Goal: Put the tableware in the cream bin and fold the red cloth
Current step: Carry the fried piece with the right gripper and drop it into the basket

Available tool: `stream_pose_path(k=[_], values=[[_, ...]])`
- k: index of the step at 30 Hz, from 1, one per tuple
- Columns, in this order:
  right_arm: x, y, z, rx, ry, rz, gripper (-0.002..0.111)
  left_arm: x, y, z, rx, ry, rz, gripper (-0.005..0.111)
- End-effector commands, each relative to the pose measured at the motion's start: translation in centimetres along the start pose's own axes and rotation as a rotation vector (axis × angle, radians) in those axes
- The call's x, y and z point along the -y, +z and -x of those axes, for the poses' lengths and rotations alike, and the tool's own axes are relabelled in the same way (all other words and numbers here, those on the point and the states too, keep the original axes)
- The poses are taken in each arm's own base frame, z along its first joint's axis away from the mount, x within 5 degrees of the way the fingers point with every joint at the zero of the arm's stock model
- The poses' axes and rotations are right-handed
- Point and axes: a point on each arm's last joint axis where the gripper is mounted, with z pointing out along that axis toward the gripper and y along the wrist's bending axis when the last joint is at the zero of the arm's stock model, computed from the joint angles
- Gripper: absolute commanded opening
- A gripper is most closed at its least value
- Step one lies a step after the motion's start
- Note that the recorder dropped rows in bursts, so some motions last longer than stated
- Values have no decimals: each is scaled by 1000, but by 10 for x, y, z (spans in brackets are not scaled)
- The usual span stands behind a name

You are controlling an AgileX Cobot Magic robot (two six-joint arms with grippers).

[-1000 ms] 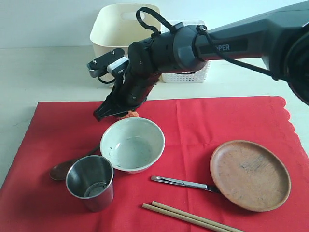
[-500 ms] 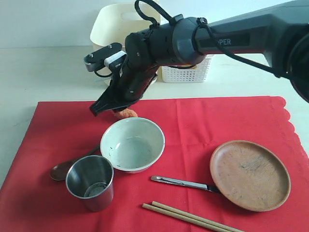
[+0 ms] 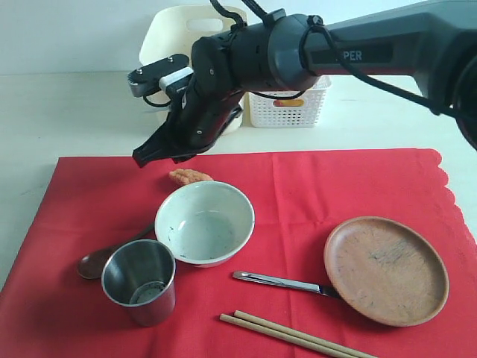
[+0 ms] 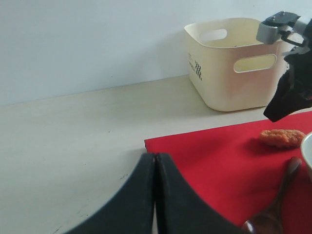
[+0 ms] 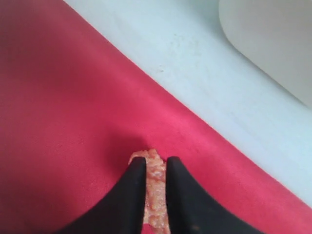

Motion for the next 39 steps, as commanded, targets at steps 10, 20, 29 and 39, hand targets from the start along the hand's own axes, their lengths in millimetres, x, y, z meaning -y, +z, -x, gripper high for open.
stream_pose_path(k=[10, 20, 29, 39], values=[[3, 29, -17, -102, 18, -17, 53, 0, 0, -1, 5, 1, 2, 2], [4, 40, -23, -121, 17, -20, 36, 0, 0, -1, 5, 1, 2, 2], [-1, 2, 11, -22, 11, -10, 0, 0, 0, -1, 5, 1, 2, 2], [24, -82, 41, 141, -31, -100, 0, 0, 0, -1, 5, 1, 2, 2]])
